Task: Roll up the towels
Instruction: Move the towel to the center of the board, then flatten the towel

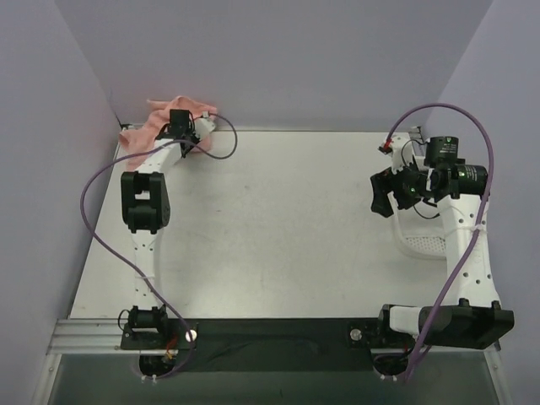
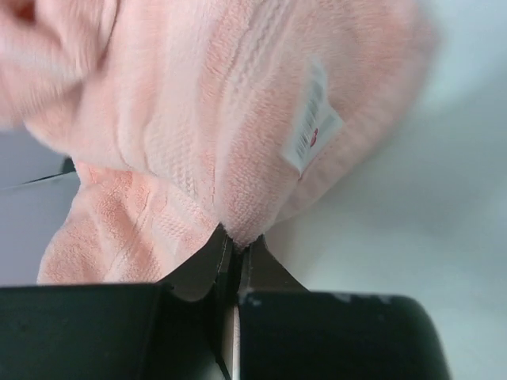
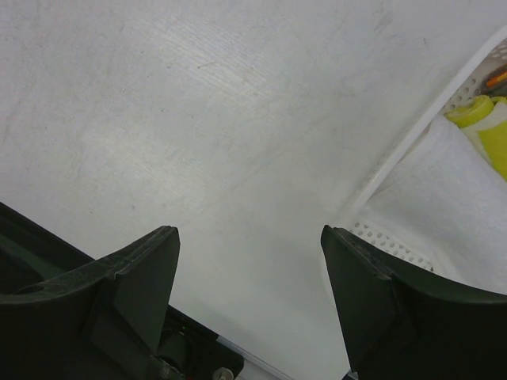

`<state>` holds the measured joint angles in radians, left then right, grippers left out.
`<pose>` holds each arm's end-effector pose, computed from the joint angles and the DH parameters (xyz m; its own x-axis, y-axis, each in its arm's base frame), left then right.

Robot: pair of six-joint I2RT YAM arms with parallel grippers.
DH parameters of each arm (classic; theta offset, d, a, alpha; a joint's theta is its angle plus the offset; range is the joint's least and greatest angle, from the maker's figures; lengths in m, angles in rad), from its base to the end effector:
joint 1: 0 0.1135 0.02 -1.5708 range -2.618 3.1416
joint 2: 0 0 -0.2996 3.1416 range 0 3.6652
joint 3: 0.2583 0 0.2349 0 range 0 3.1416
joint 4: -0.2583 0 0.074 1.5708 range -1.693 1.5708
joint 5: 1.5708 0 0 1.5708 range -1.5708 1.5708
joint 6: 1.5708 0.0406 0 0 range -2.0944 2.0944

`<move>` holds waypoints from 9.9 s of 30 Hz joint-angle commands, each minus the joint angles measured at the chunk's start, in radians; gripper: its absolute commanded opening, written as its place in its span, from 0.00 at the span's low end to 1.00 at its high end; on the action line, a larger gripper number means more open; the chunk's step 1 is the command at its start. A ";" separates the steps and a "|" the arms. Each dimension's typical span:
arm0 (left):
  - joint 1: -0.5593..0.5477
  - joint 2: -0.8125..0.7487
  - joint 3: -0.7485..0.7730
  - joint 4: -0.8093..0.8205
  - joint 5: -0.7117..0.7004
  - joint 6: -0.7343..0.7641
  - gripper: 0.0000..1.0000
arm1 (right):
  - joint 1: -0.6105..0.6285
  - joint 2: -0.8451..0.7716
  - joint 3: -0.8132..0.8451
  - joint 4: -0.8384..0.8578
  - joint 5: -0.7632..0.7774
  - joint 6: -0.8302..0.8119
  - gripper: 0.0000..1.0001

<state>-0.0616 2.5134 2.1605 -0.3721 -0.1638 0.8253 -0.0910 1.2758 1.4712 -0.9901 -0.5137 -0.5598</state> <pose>0.5809 -0.0292 0.1917 -0.4938 0.7568 -0.4283 0.4449 0.6431 0.6233 0.2215 -0.0002 0.4251 -0.4622 -0.4222 -0.7798 -0.6008 0.7959 -0.0748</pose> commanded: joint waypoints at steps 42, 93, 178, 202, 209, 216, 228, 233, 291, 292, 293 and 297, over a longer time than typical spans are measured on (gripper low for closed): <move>-0.079 -0.567 -0.599 -0.389 0.650 -0.541 0.66 | 0.438 0.519 -0.189 0.378 -0.246 0.535 0.47; 0.519 -0.907 -0.605 -0.811 0.889 -0.402 0.00 | 0.663 0.941 0.330 0.518 -0.131 0.627 0.56; 0.321 -0.482 -0.350 -0.642 0.425 -0.508 0.00 | 0.573 1.013 0.328 0.143 0.142 0.362 0.41; 0.321 -0.395 -0.294 -0.649 0.366 -0.433 0.00 | 0.274 0.543 -0.187 0.059 0.202 0.178 0.28; 0.322 -0.396 -0.314 -0.656 0.379 -0.425 0.00 | 0.225 0.645 -0.065 0.070 0.245 0.273 0.37; 0.322 -0.380 -0.314 -0.654 0.383 -0.433 0.00 | 0.217 0.730 -0.040 0.120 0.276 0.334 0.41; 0.321 -0.352 -0.284 -0.657 0.412 -0.422 0.00 | 0.211 0.827 0.032 0.179 0.343 0.408 0.43; 0.315 -0.334 -0.258 -0.663 0.431 -0.423 0.02 | 0.206 0.850 0.037 0.186 0.325 0.399 0.15; 0.397 -0.493 0.127 -0.614 0.774 -0.690 0.00 | -0.025 0.412 0.287 0.180 -0.035 0.222 0.00; 0.414 -0.519 0.104 -0.610 0.790 -0.695 0.00 | -0.032 0.383 0.269 0.180 -0.045 0.219 0.00; 0.452 -0.574 0.081 -0.605 0.806 -0.693 0.00 | -0.036 0.352 0.223 0.179 -0.055 0.215 0.00; 0.531 -0.718 -0.092 -0.587 0.872 -0.648 0.00 | -0.047 0.158 0.097 0.182 -0.092 0.189 0.00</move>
<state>0.4046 1.9308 2.1517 -1.0012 0.6189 0.1577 -0.1356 1.5578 1.6421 -0.7658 -0.5430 -0.3321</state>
